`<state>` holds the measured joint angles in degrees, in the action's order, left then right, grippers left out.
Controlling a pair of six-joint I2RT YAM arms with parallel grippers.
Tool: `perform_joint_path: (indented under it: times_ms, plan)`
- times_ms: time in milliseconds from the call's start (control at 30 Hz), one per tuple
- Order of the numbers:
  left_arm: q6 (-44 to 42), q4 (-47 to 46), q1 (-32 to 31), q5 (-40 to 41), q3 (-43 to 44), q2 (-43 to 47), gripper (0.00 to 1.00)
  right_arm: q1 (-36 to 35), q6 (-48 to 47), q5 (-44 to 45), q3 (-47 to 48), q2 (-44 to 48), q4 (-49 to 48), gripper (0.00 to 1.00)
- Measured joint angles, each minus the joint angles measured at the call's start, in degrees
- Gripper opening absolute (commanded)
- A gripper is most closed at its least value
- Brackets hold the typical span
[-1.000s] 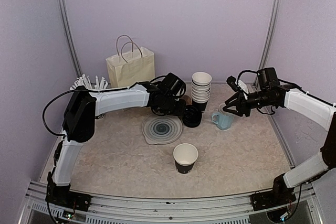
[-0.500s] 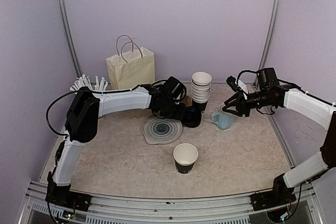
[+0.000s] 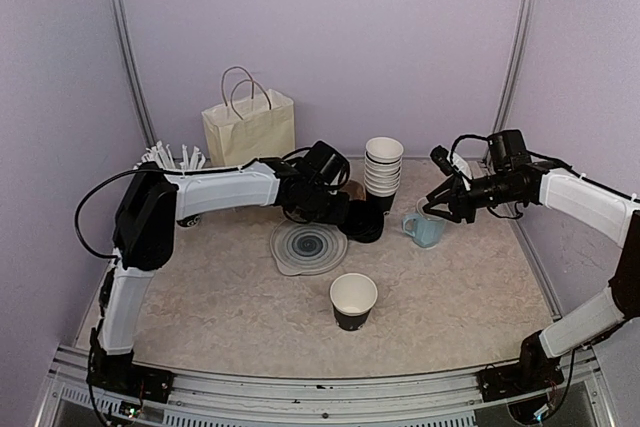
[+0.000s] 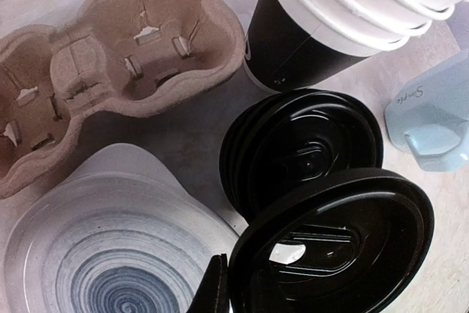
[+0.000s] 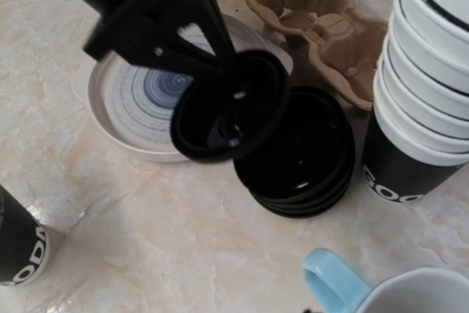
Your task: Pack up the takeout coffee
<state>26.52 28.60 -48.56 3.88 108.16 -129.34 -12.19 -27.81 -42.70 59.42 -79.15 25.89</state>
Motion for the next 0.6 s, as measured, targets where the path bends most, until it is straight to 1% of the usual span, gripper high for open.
perform_joint_path:
  times_ms: [67,100,133,167,200,267,333,467,600]
  plan:
    - [-0.7,-0.5,0.02,-0.07,-1.27,1.7,0.03,0.0,0.04,-0.02,0.52,-0.13,0.72,0.41]
    - [-1.25,-0.98,0.02,-0.15,-1.79,2.67,0.03,0.0,0.17,-0.09,1.03,-0.26,0.96,0.45]
    - [-3.72,-3.52,0.04,-0.9,-5.16,6.75,0.03,0.0,0.74,-0.5,3.3,-0.59,1.42,0.54]
    - [-3.76,-3.56,0.04,-0.9,-5.2,6.88,0.04,0.0,0.79,-0.55,3.45,-0.59,1.42,0.59]
    - [-4.85,-6.91,0.04,-1.79,-7.58,8.83,0.04,0.0,1.53,-1.11,4.61,-0.72,2.4,0.63]
    - [-6.45,-11.54,0.15,-4.09,-13.55,13.44,0.05,0.0,3.32,-3.06,8.74,-2.19,3.74,0.74]
    - [-7.54,-16.85,0.26,-7.34,-19.82,18.71,0.06,0.0,5.73,-6.16,12.9,-3.91,3.96,0.81]
    - [-7.72,-31.12,0.24,-13.92,-27.78,25.73,0.07,0.0,12.11,-15.3,16.83,-6.47,2.73,0.87]
    - [-7.43,-42.95,0.2,-18.36,-31.71,28.11,0.07,-0.55,20.5,-25.57,17.0,-9.7,0.74,0.95]
